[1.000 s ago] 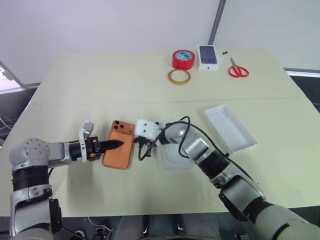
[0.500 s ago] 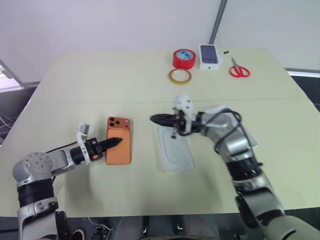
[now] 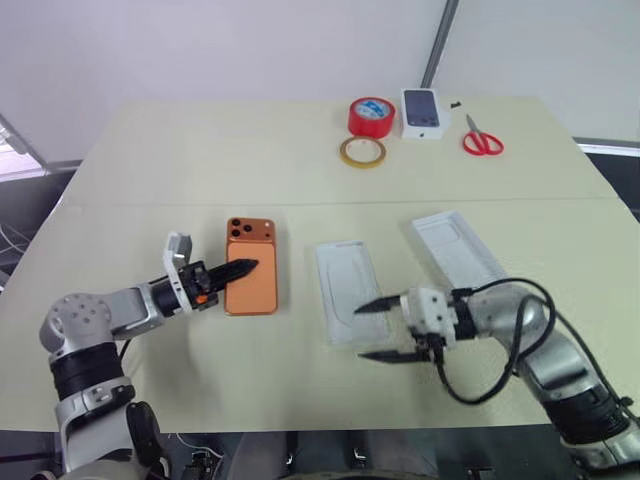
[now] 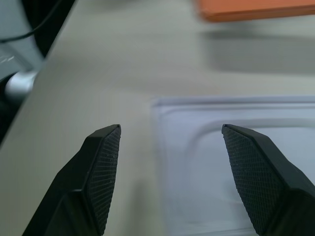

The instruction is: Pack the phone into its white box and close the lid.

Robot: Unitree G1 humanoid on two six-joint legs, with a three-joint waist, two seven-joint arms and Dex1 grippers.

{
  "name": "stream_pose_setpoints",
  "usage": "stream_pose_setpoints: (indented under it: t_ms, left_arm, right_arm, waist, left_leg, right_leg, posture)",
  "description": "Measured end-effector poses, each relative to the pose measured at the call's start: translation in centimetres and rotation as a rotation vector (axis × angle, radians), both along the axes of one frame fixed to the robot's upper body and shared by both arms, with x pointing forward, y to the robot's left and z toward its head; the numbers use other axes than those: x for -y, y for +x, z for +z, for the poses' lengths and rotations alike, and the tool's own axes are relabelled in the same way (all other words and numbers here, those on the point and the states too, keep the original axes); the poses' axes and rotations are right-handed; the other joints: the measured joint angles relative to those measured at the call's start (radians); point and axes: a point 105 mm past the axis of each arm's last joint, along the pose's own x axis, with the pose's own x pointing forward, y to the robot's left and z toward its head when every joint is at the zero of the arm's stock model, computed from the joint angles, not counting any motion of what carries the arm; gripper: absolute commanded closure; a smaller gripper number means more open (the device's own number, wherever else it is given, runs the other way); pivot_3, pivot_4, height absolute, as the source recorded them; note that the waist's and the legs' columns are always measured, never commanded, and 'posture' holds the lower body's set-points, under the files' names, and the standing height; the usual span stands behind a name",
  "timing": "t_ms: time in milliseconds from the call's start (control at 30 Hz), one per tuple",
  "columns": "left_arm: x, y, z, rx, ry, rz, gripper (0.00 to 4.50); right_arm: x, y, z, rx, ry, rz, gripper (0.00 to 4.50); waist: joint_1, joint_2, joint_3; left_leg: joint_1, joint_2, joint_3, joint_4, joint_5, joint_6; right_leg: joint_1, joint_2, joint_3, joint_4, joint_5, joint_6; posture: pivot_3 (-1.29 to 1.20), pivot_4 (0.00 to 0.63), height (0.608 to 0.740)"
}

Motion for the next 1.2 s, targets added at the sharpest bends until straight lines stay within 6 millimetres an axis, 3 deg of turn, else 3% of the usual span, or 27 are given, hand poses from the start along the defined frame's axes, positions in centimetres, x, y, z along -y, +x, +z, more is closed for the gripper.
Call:
stream_pose_setpoints:
  t_ms: [67, 200, 467, 533, 633, 867, 1067, 1167, 1200]
  left_arm:
    - [0.1, 0.1, 0.0, 0.003, 0.003, 0.006, 4.50]
    - [0.1, 0.3, 0.0, 0.011, 0.004, 0.012, 4.50]
    - [0.0, 0.3, 0.1, 0.011, 0.012, 0.011, 4.50]
    - [0.0, 0.2, 0.1, 0.009, 0.010, 0.009, 4.50]
    - [0.5, 0.5, 0.3, 0.011, -0.014, 0.012, 4.50]
    - [2.4, 2.6, 3.2, 0.098, -0.065, 0.031, 4.50]
    - [4.1, 3.6, 2.9, 0.104, -0.070, 0.050, 4.50]
    - [5.2, 3.8, 2.6, 0.098, -0.065, 0.041, 4.50]
    - [5.6, 3.8, 2.5, 0.096, -0.065, 0.033, 4.50]
  right_arm:
    - [0.1, 0.1, -0.5, 0.030, -0.022, 0.010, 1.93]
    - [0.1, 0.4, -0.8, 0.061, -0.025, -0.002, 3.94]
    - [0.4, 0.8, -1.3, 0.072, -0.035, -0.016, 3.94]
    - [0.3, 0.8, -1.3, 0.069, -0.034, -0.018, 4.49]
    - [0.1, 1.2, -1.1, 0.061, -0.029, -0.034, 4.49]
    - [-2.0, 3.9, -0.5, 0.105, 0.008, -0.123, 4.49]
    - [-2.8, 5.9, -0.4, 0.174, -0.018, -0.176, 4.49]
    - [-3.3, 6.0, -0.4, 0.122, 0.011, -0.202, 3.55]
    - [-3.4, 5.8, -0.5, 0.091, 0.021, -0.203, 3.02]
  waist:
    - [-0.002, 0.000, 0.000]
    - [-0.001, 0.000, 0.000]
    - [0.000, -0.001, 0.000]
    - [0.000, -0.001, 0.000]
    - [0.000, -0.001, 0.001]
    - [-0.002, -0.001, 0.001]
    - [-0.002, -0.002, 0.001]
    - [-0.003, -0.002, 0.001]
    - [-0.003, -0.002, 0.001]
  left_leg:
    - [0.000, 0.000, 0.000, 0.000, 0.000, 0.000]
    - [0.000, 0.000, 0.000, 0.000, 0.001, -0.002]
    - [0.000, 0.000, 0.000, 0.000, 0.001, -0.002]
    - [0.000, 0.000, 0.000, 0.000, 0.001, -0.002]
    - [0.000, 0.000, 0.000, 0.001, 0.001, -0.002]
    - [0.000, 0.000, 0.000, 0.002, 0.004, -0.007]
    - [0.000, 0.000, 0.000, 0.002, 0.005, -0.008]
    - [0.001, 0.000, 0.000, 0.002, 0.005, -0.009]
    - [0.001, 0.000, 0.000, 0.002, 0.005, -0.009]
  right_leg:
    - [0.000, 0.000, 0.000, 0.000, 0.000, 0.000]
    - [0.000, 0.000, 0.000, 0.000, 0.000, 0.000]
    - [0.000, 0.000, 0.000, 0.000, 0.000, 0.000]
    - [0.000, 0.000, 0.000, 0.000, 0.000, 0.000]
    - [0.000, 0.000, 0.000, 0.000, 0.000, 0.000]
    - [0.000, 0.000, 0.000, 0.001, 0.000, 0.000]
    - [0.000, 0.001, 0.000, 0.002, 0.000, 0.000]
    - [0.000, 0.001, 0.000, 0.004, 0.000, 0.000]
    - [0.000, 0.001, 0.000, 0.004, 0.000, 0.000]
  posture:
    - [0.00, 0.150, 0.740]
    - [0.00, 0.150, 0.740]
    - [0.00, 0.150, 0.740]
    - [0.00, 0.150, 0.740]
    - [0.00, 0.150, 0.740]
    - [0.00, 0.150, 0.740]
    - [0.00, 0.150, 0.740]
    - [0.00, 0.150, 0.740]
    - [0.00, 0.150, 0.740]
